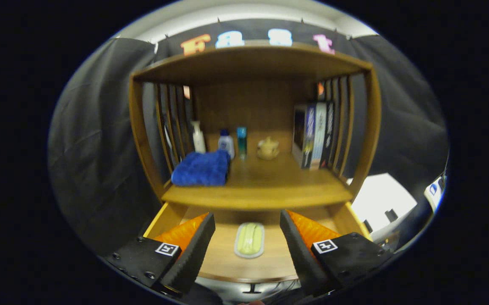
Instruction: Pull open the drawer, take out the items inside it, and place them on the countertop above the cabinet.
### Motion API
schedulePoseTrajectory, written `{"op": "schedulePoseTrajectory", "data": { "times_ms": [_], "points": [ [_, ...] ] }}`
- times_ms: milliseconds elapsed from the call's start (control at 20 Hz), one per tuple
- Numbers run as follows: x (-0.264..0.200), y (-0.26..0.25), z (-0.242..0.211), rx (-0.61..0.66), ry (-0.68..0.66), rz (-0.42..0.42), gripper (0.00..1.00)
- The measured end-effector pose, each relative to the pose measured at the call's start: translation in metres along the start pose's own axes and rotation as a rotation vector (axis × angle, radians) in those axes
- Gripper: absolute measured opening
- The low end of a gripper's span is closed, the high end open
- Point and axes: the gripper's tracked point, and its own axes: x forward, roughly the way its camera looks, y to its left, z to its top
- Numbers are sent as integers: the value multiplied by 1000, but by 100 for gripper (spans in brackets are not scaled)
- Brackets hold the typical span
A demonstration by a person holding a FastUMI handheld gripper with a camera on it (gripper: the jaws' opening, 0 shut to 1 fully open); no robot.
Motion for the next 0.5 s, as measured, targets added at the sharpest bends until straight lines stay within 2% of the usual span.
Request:
{"op": "schedulePoseTrajectory", "data": {
  "times_ms": [200, 350, 500],
  "points": [
    [51, -3, -31, -11, 178, -46, 100],
    [84, 1, -55, -1, 293, -43, 100],
    [105, 4, -73, -4, 395, -43, 92]
  ]
}}
